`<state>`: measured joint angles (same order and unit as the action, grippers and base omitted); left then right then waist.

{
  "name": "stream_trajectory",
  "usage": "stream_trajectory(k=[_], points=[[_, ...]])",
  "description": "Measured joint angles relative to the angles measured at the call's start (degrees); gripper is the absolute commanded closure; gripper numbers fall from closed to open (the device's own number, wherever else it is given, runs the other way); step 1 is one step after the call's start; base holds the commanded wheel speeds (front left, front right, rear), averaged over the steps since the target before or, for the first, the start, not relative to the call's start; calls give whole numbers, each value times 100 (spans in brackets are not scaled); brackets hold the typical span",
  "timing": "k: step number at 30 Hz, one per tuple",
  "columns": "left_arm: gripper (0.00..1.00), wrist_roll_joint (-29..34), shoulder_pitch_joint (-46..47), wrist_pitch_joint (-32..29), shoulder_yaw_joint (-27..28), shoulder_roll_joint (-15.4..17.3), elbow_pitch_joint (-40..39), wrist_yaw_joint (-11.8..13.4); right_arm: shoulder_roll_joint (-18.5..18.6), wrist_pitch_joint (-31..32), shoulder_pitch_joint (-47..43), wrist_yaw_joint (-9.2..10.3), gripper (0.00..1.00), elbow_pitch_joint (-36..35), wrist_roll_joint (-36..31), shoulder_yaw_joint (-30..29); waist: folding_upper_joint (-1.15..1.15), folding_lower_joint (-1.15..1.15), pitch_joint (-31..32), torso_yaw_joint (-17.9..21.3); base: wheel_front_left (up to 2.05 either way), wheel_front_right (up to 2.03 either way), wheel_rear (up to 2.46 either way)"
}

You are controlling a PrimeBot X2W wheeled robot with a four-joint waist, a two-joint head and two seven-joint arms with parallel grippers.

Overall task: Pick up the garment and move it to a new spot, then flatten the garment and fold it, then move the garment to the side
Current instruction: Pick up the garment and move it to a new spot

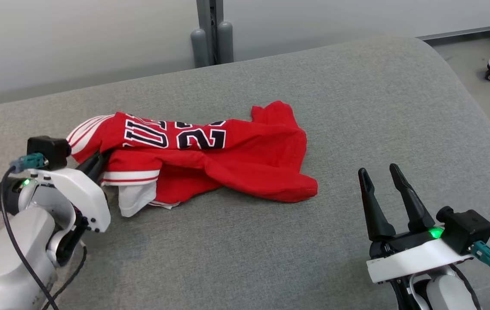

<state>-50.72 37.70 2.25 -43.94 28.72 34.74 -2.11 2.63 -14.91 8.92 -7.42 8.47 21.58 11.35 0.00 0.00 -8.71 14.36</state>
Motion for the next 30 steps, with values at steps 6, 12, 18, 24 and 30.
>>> stream_trajectory(k=[6,12,18,24,30], points=[[100,-10,-153,356,-27,-270,973,-22,1,0,5,0,0,78,-125,-8,0,0,-4,-185,0,0,0],[11,-32,-85,684,-45,-586,1705,-199,1,0,27,0,0,144,-194,41,0,0,4,-280,0,0,0],[0,-79,32,945,-69,-817,2116,-388,0,0,65,0,0,177,-201,63,0,0,40,-334,0,0,0],[0,-79,62,1198,13,-883,2167,-446,2,0,13,0,0,212,-209,49,0,0,167,-384,0,0,0],[0,-1,-2,1290,331,-844,1864,-356,2,0,-13,0,0,125,49,42,0,0,292,-437,0,0,0]])
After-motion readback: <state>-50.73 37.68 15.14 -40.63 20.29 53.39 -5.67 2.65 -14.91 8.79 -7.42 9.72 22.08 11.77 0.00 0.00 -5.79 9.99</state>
